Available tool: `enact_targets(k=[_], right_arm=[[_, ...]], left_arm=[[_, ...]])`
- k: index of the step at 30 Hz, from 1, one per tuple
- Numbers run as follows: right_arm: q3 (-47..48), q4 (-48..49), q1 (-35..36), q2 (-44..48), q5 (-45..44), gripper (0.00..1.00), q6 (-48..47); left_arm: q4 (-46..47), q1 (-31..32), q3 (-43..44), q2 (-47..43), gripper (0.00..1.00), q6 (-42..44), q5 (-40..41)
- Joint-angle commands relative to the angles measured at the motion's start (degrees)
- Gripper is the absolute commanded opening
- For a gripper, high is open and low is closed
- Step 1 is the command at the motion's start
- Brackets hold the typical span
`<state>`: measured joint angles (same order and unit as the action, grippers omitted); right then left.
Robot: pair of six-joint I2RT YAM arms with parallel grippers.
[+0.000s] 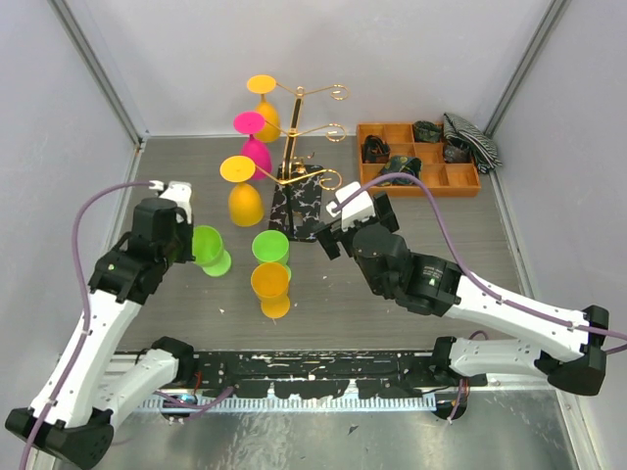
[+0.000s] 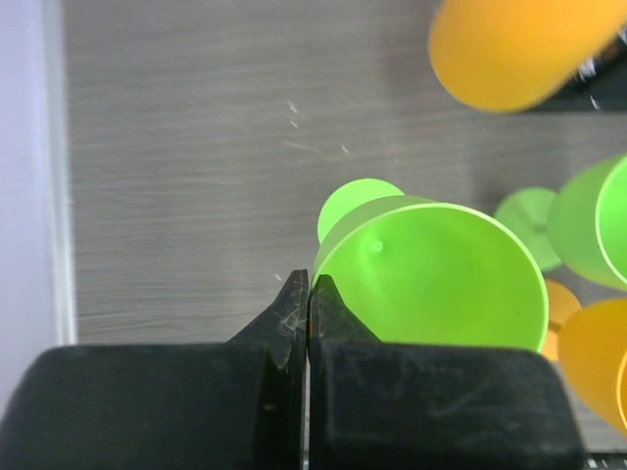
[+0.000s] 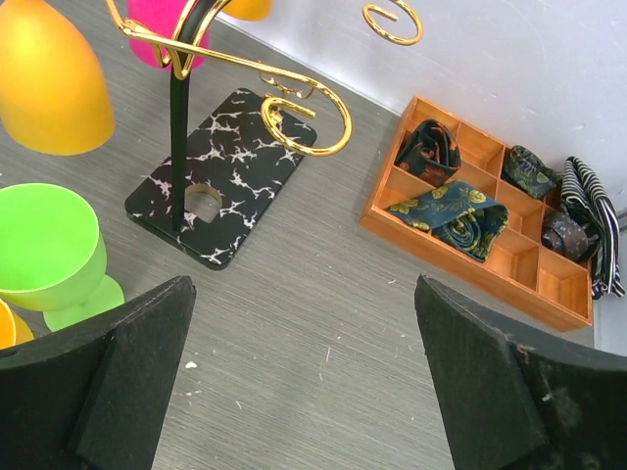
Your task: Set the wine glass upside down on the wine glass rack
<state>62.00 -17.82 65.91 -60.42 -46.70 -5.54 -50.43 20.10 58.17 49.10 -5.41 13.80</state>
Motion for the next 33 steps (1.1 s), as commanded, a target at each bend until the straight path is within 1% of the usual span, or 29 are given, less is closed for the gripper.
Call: enact_targets(k=[1, 3, 6, 10, 12, 15, 17, 21, 23, 24, 26, 29, 33], right_arm=[[1.36, 1.39, 0.27, 1.8, -1.39, 0.99, 2.24], [2.18, 1.24, 0.34, 1.6, -0.44, 0.99, 3.74], [4.01, 0.93, 0.27, 0.53, 2.56, 0.99, 6.93], [9.13, -0.34, 0.3, -2.96, 6.24, 0.99, 11.24], [12.37, -0.93, 0.28, -5.07, 7.37, 0.99, 13.11], [17.15, -0.79, 0.27, -7.89, 9.19, 0.99, 15.31], [20.4, -0.25, 0.23, -9.26, 9.81, 0.99, 16.69], [25.46, 3.41, 0.23, -9.88, 9.55, 1.0, 18.58], [25.75, 7.12, 0.14, -8.6, 9.96, 1.0, 18.8], [25.53, 8.95, -0.17, -7.85, 10.62, 1.0, 19.37], [25.05, 11.57, -1.11, -6.29, 11.98, 1.0, 20.24], [23.73, 14.39, -3.42, -4.47, 16.1, 1.0, 22.68], [22.51, 16.71, -10.13, -4.3, 26.89, 1.0, 31.17]], left_arm=[[5.47, 0.15, 5.51, -2.41, 0.0, 4.92, 12.55], [8.87, 0.12, 7.87, -2.27, 0.0, 8.38, 16.05], [16.14, 0.12, 10.96, -1.97, 0.0, 14.5, 18.64], [25.44, 0.13, 15.12, -0.98, 0.0, 23.29, 17.21], [31.29, 0.12, 15.79, -0.72, 0.0, 26.87, 13.37], [41.62, 0.17, 14.22, -1.29, 0.0, 30.02, 2.54], [49.08, 0.14, 11.82, -2.04, 0.0, 30.72, -6.26], [64.7, 0.13, 5.14, -3.96, 0.0, 30.64, -25.67], [73.53, 0.17, 0.98, -4.84, 0.0, 28.66, -32.6], [79.55, 0.17, -1.74, -5.13, 0.0, 26.89, -35.48], [85.35, 0.12, -4.75, -5.55, 0.0, 25.36, -37.14], [90.09, 0.12, -8.85, -6.63, 0.0, 24.48, -37.1], [101.06, 0.14, -14.73, -6.85, 0.0, 21.05, -35.14]])
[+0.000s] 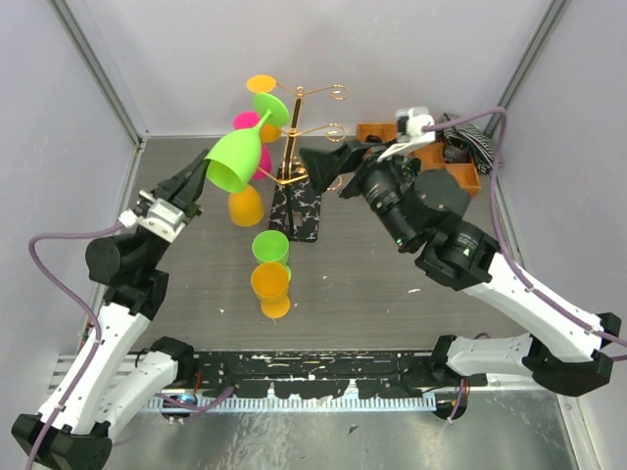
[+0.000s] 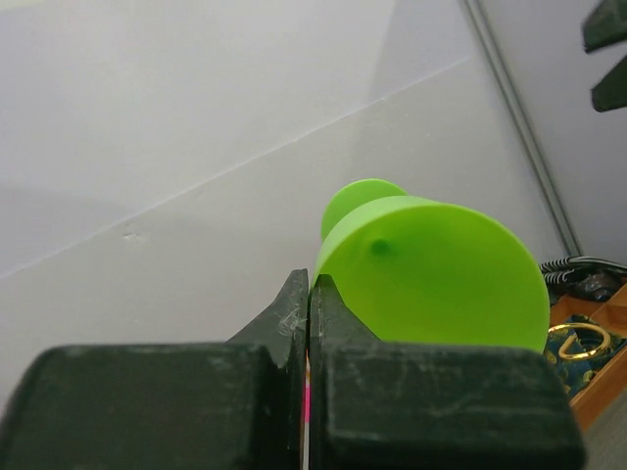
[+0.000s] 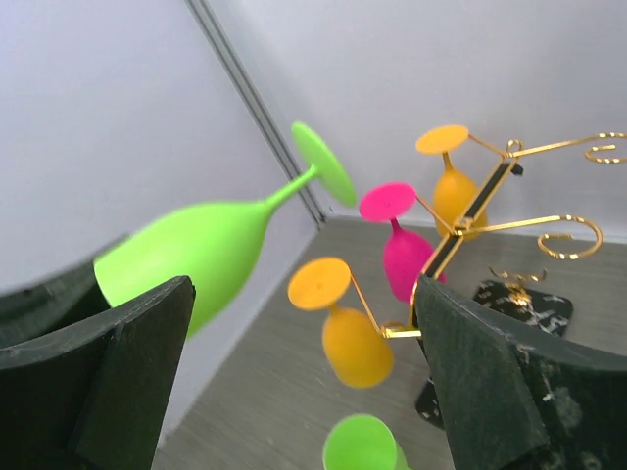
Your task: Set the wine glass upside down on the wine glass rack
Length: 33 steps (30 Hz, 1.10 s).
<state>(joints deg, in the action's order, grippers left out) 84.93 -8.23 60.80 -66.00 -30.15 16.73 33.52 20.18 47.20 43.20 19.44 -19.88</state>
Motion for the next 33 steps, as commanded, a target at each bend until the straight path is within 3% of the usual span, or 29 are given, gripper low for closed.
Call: enact_targets(k=[1, 8, 15, 26, 33], right_arm=[[-0.83, 8.24, -6.58, 1.06, 13.23, 1.0, 10.99], [-4.16, 17.59, -13.74, -1.1, 27.34, 1.0, 24.88], [-5.54, 29.03, -15.52, -5.8, 36.85, 0.99, 34.41], [-4.74, 38.78, -15.51, -11.34, 38.77, 0.97, 35.99], [-3.23, 43.0, -15.53, -15.84, 35.52, 0.95, 35.18]], left_arm=[[19.84, 0.03, -4.76, -0.74, 0.0, -4.52, -0.59], [35.2, 0.55, -10.26, 1.07, 0.0, -5.12, 7.58], [44.23, 1.79, -13.25, 5.09, 0.0, -4.93, 12.22], [47.68, 4.19, -13.61, 8.6, 0.0, -4.76, 13.11], [48.39, 5.2, -14.1, 9.03, 0.0, -4.59, 13.99]])
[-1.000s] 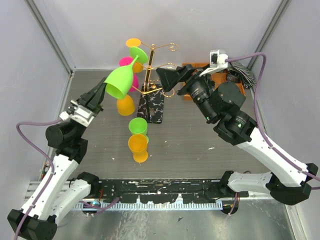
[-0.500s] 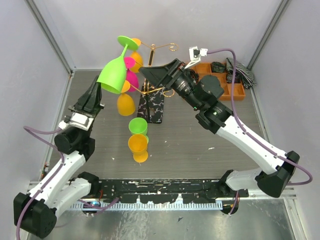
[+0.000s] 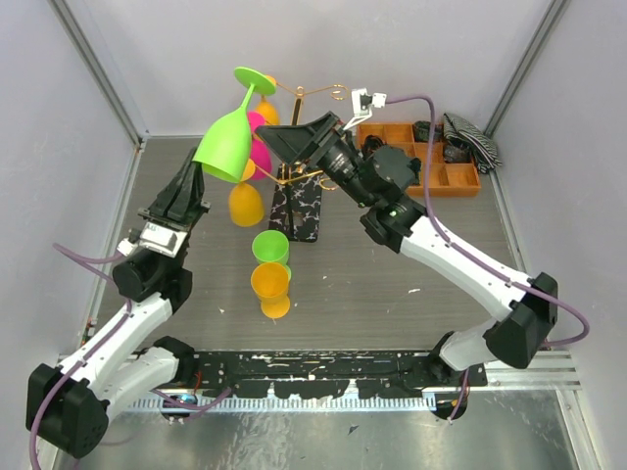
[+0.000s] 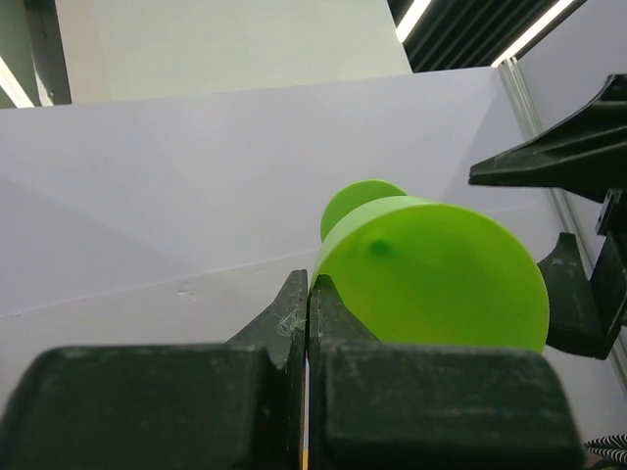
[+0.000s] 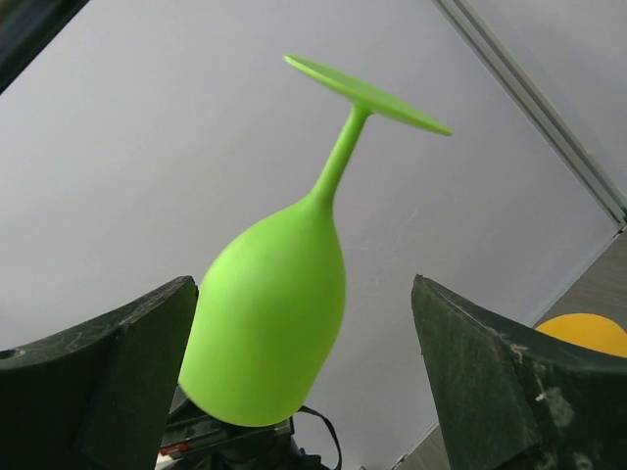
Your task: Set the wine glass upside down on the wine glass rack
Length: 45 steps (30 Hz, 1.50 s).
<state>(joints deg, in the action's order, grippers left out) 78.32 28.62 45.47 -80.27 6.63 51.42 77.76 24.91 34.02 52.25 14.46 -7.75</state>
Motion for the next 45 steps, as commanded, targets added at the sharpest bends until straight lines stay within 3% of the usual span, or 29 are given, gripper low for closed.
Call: enact_targets(k=[1, 10, 29, 45], right_arm=[[3.68, 7.09, -0.26, -2.25, -1.27, 0.95, 0.44], [4.23, 16.95, -0.47, -7.33, 0.28, 0.92, -0.18], [11.57, 21.91, -1.08, -15.1, 3.02, 0.82, 2.83], [14.25, 23.08, -1.6, -18.52, 7.8, 0.51, 6.14]], left_arm=[[4.16, 0.54, -0.99, -0.02, 0.0, 0.34, 1.9], [4.18, 0.9, -1.31, 0.18, 0.0, 0.22, 2.44], [4.22, 0.94, -1.43, 0.1, 0.0, 0.04, 3.0], [4.2, 0.93, -0.89, 1.33, 0.0, -0.26, 2.71]])
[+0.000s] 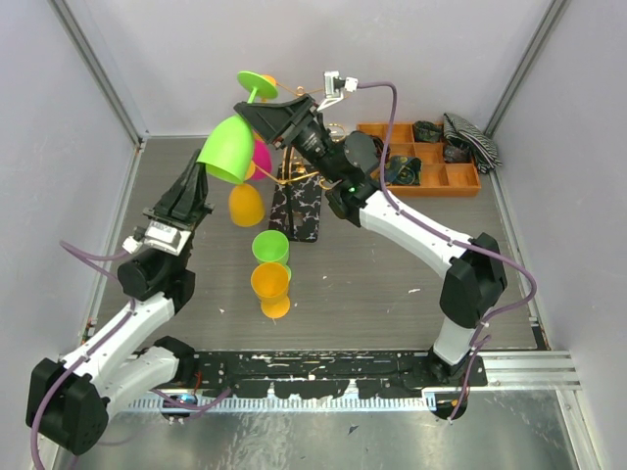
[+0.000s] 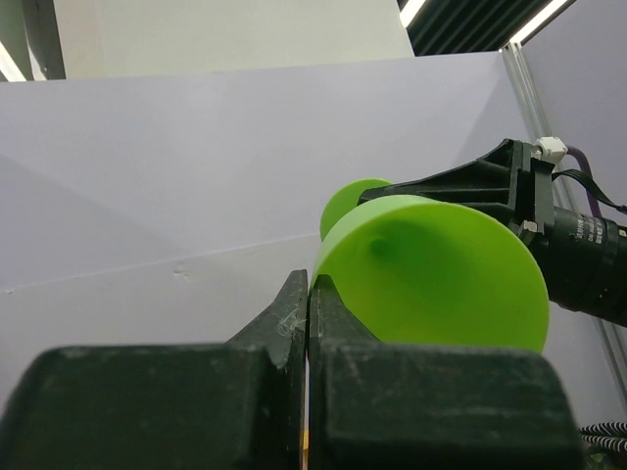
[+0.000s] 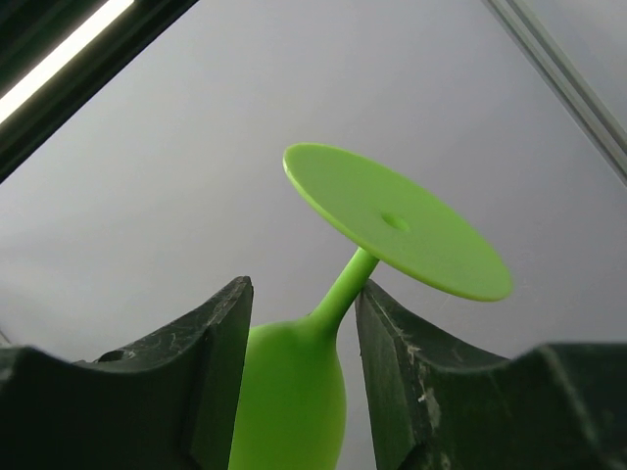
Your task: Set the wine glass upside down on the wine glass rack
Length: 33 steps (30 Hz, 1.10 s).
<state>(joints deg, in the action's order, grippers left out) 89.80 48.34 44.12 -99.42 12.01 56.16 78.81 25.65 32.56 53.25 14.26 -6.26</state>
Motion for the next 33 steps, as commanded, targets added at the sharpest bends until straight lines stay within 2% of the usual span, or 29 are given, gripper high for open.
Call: enact_targets(k=[1, 6, 13, 18, 20, 24, 33], right_arm=[[2.69, 3.28, -0.26, 0.7, 2.63, 0.5, 1.42], [2.14, 3.17, -0.32, 1.17, 3.18, 0.43, 1.42], [2.13, 1.99, -0.31, 1.46, 3.22, 0.22, 0.67], [2.13, 0.48, -0.32, 1.79, 2.78, 0.09, -0.72], [2.42, -1.06, -0.27, 2.29, 2.63, 0.02, -2.57], [2.51, -6.02, -0.4, 4.43, 0.57, 0.01, -8.66], [2.5, -19.66, -2.94, 11.73, -9.17, 0.01, -26.83]], left_arm=[[3.11, 0.23, 0.66, 0.46, 0.0, -0.03, 1.25], [3.16, 0.32, 1.07, 1.05, 0.0, -0.11, 1.92], [3.12, 0.84, 1.42, 2.17, 0.0, 0.76, 2.92], [3.11, 1.45, 1.29, 3.05, 0.06, 0.85, 2.38], [3.11, 1.59, 0.85, 3.0, 0.13, 0.93, 1.95], [1.06, 1.62, -1.16, 1.51, 0.32, 0.94, 0.6], [-9.98, 2.05, -9.55, -7.78, 0.44, 0.79, 1.0]])
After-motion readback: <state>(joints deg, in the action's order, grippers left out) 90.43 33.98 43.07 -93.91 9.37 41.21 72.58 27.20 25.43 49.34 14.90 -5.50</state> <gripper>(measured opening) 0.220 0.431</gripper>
